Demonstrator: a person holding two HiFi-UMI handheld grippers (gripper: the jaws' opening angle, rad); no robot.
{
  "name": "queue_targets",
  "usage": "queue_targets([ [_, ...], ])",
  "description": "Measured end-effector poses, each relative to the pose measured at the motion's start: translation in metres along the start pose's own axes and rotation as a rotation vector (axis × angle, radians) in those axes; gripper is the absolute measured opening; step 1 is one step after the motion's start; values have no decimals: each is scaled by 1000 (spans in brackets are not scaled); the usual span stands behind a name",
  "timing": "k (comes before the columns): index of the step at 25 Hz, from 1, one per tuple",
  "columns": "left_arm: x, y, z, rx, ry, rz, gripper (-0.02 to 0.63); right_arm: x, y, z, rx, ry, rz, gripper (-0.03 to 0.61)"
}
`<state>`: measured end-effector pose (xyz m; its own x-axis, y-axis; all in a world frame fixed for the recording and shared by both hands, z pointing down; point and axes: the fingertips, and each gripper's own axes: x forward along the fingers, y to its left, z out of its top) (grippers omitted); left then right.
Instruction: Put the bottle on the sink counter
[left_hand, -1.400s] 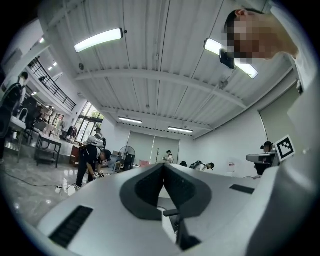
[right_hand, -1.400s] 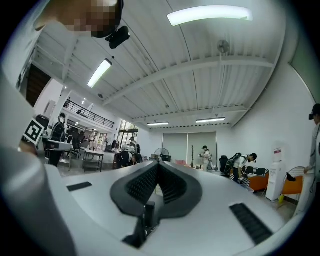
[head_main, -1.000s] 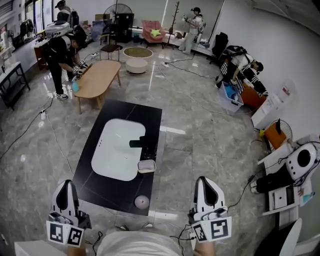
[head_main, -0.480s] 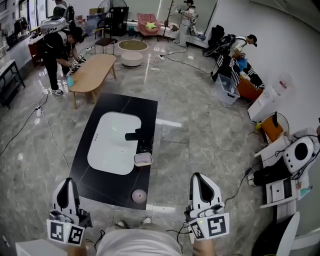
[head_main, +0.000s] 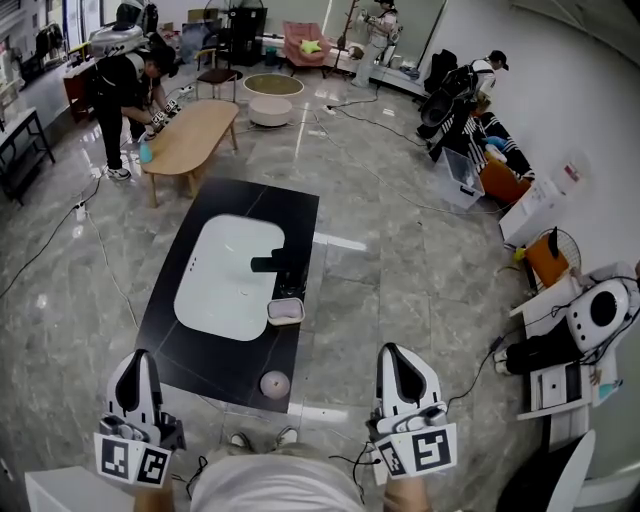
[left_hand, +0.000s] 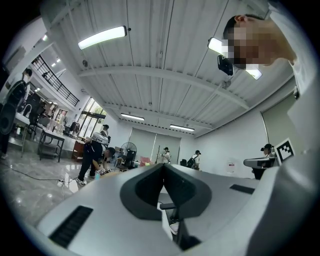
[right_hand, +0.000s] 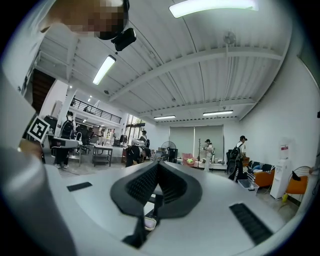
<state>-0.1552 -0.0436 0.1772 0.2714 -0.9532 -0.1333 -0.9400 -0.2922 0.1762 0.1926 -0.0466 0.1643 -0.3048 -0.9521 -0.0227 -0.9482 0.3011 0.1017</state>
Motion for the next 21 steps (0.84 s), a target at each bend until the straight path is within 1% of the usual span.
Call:
queue_targets([
  [10,-4,-7,2,5,-28,11,14,-1,-2,3,-6,-25,17,9],
  [21,-5,-5,6,17,-31,31,14,11,6,3,4,-35,53,9],
])
